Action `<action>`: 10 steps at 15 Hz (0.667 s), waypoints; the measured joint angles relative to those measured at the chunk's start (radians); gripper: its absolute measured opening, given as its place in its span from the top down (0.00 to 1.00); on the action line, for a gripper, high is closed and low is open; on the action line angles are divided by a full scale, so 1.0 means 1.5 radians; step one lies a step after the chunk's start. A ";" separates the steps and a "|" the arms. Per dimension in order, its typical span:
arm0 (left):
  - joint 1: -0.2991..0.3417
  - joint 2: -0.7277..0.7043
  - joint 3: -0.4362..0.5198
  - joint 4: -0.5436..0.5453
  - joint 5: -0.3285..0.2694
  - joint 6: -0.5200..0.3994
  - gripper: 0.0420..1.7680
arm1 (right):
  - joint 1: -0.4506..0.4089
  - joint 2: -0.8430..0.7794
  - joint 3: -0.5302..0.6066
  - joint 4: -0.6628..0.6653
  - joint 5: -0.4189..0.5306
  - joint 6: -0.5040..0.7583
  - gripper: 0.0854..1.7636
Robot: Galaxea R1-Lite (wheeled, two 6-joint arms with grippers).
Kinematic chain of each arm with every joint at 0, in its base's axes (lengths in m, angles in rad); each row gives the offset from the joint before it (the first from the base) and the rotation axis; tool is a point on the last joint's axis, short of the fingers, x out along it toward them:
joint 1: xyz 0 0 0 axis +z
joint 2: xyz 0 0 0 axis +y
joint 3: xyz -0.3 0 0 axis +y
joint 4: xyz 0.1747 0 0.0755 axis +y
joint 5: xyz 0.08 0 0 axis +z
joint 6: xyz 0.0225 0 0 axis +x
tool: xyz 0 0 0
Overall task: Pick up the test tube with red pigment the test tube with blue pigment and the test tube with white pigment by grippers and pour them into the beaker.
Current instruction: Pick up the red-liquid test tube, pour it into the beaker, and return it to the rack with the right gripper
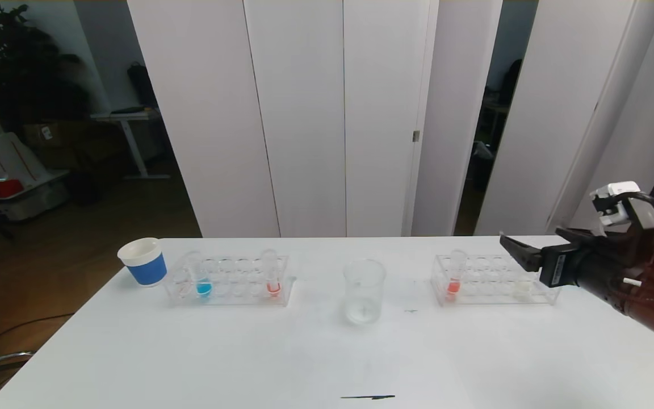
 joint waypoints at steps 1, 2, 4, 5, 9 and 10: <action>0.000 0.000 0.000 0.000 0.000 0.000 0.01 | 0.009 0.012 0.043 -0.050 -0.001 -0.001 0.01; 0.000 0.000 0.000 0.000 0.000 0.000 0.01 | 0.018 0.028 0.086 -0.101 -0.002 -0.001 0.01; -0.001 0.000 0.000 0.000 0.000 0.000 0.01 | 0.027 0.063 0.139 -0.165 -0.001 -0.003 0.01; -0.001 0.000 0.000 0.000 0.000 0.000 0.01 | 0.029 0.079 0.150 -0.176 0.000 -0.004 0.01; 0.000 0.000 0.000 0.000 0.000 0.000 0.01 | 0.045 0.147 0.133 -0.192 0.001 -0.005 0.01; 0.000 0.000 0.000 0.000 0.000 0.000 0.01 | 0.049 0.163 0.116 -0.194 0.001 -0.005 0.01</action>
